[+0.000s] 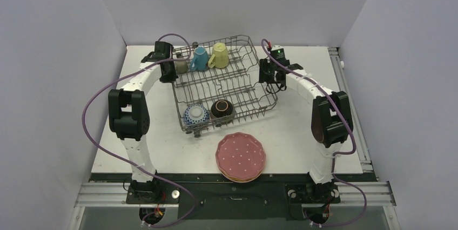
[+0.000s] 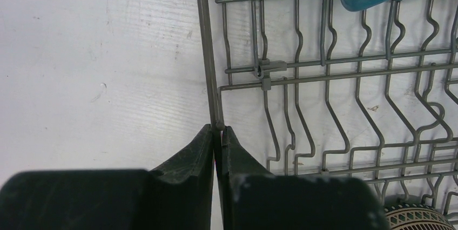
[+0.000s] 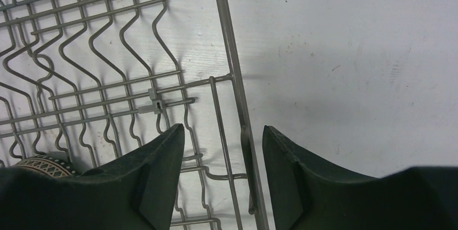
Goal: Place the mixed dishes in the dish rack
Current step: Move the dish rack to the center of the board.
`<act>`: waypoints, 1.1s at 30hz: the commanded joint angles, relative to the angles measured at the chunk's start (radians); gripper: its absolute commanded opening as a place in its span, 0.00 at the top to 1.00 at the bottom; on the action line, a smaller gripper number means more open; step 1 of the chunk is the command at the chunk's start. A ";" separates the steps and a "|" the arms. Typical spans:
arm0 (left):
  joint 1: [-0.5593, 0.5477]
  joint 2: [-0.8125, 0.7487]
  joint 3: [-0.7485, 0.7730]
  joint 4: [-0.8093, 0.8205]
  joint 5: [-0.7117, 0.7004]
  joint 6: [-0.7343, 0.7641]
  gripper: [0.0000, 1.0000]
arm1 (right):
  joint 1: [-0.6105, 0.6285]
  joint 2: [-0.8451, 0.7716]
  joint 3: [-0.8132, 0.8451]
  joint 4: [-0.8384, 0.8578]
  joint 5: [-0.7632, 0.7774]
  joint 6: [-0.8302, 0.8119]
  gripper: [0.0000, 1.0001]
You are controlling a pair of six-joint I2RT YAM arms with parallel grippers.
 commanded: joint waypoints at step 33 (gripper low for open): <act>-0.186 0.208 0.409 -0.020 0.120 -0.030 1.00 | -0.151 0.080 0.105 -0.012 0.013 0.112 1.00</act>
